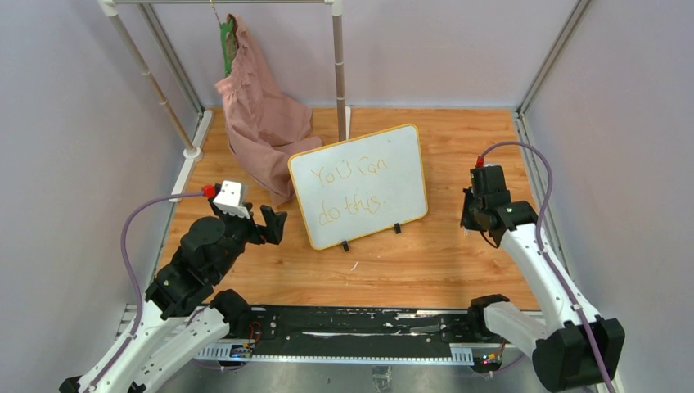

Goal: Write a sentence on the whiteboard
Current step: Place the whiteboard marker at the center of the board.

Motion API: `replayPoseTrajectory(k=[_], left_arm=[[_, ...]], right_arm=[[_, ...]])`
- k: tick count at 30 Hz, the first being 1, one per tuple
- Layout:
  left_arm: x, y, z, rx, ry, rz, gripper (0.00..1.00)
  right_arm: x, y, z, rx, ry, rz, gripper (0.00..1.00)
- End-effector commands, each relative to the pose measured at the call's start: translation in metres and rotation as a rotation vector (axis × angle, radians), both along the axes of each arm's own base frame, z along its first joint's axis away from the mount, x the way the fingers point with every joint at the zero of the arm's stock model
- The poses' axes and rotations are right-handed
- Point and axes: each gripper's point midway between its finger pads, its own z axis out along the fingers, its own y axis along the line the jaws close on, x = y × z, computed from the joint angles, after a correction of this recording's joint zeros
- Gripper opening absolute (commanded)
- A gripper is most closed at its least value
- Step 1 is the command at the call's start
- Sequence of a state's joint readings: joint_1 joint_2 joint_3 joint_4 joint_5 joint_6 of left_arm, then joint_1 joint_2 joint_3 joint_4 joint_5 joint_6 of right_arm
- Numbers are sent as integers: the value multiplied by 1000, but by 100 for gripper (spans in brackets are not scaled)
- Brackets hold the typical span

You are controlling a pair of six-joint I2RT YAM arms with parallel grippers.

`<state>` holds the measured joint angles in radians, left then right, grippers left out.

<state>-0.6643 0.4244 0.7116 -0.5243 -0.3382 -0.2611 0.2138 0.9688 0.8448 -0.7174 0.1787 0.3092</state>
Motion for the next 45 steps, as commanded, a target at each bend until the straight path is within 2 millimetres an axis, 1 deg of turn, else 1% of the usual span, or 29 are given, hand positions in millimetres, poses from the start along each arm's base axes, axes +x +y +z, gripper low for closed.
replayPoseTrajectory(k=[1, 7, 9, 13, 19, 25, 30, 36, 42, 45], left_arm=[[0, 1, 13, -30, -62, 0, 98], [-1, 0, 13, -33, -53, -2, 98], [-1, 0, 14, -37, -60, -3, 98], [-1, -1, 15, -44, -65, -13, 98], [-2, -3, 14, -44, -64, -24, 98], [-2, -4, 14, -42, -63, -29, 98], [-3, -4, 14, -40, -65, -29, 98], [-3, -6, 14, -40, -63, -35, 98], [-2, -5, 14, -38, -64, -34, 98], [-2, -5, 12, -33, -62, -28, 98]], right_arm=[[27, -12, 3, -8, -15, -31, 0], [48, -11, -18, -7, 37, -48, 0], [53, -13, -28, -16, 68, -50, 0], [58, -17, -47, -11, 150, -53, 0], [66, -13, -61, 9, 224, -23, 0], [68, -9, -80, 22, 307, -7, 0], [65, -9, -89, 24, 320, -18, 0], [66, -4, -94, 49, 306, -7, 0], [67, -6, -97, 37, 316, -4, 0], [67, -5, -102, 42, 332, 0, 1]])
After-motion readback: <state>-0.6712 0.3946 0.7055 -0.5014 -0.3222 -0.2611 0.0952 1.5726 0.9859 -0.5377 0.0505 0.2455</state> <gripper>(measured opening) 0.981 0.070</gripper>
